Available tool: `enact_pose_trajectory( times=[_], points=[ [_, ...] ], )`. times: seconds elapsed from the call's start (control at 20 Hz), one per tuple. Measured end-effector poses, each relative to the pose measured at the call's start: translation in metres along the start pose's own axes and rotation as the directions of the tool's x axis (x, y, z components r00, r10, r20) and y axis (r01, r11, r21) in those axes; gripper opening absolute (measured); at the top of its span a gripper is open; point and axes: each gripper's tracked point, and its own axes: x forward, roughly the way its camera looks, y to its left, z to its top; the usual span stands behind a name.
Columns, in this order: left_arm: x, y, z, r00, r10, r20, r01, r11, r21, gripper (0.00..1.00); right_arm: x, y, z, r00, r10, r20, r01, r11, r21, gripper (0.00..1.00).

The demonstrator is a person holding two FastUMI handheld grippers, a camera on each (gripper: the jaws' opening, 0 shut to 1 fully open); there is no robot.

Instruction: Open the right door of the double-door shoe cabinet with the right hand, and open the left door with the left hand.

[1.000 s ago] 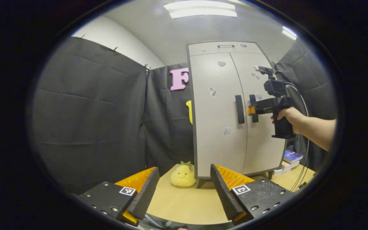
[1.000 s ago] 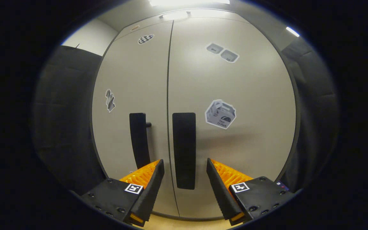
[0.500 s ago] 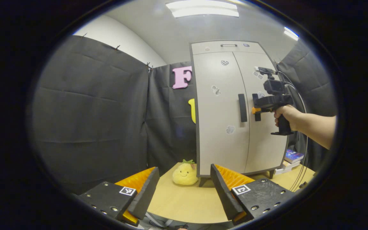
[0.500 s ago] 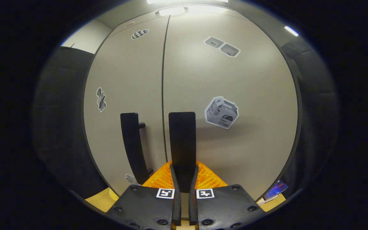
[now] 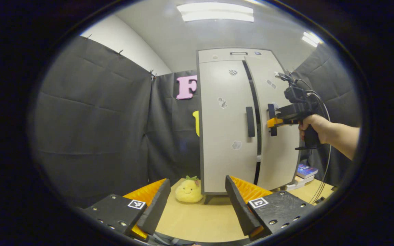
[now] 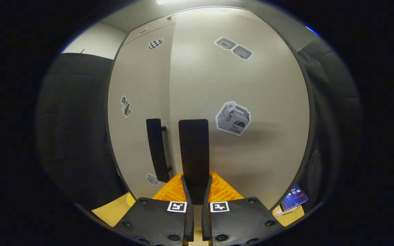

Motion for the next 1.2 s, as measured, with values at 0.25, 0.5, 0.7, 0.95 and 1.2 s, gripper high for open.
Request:
enact_pose_trajectory(
  times=[0.25, 0.5, 0.7, 0.95, 1.2],
  points=[
    [0.008, -0.028, 0.005, 0.998, -0.070, 0.012, 0.070, 0.998, 0.002, 0.93, -0.037, -0.008, -0.005, 1.000, 0.030, -0.007, -0.030, 1.000, 0.003, 0.07],
    [0.016, -0.053, 0.010, 0.991, -0.129, 0.022, 0.128, 0.992, 0.018, 0.94, -0.070, -0.021, -0.006, 0.998, 0.056, -0.004, -0.056, 0.998, 0.006, 0.11],
    [0.024, -0.074, 0.012, 0.985, -0.168, 0.027, 0.167, 0.986, 0.022, 0.94, -0.092, -0.037, -0.006, 0.997, 0.071, -0.003, -0.071, 0.997, 0.013, 0.10],
    [0.034, -0.105, 0.011, 0.975, -0.220, 0.026, 0.219, 0.975, 0.025, 0.94, -0.124, -0.066, -0.008, 0.997, 0.071, -0.007, -0.071, 0.997, 0.019, 0.11],
    [0.046, -0.138, 0.007, 0.961, -0.278, 0.013, 0.278, 0.961, 0.002, 0.94, -0.143, -0.093, -0.009, 0.999, 0.045, 0.002, -0.045, 0.999, 0.025, 0.11]
  ],
)
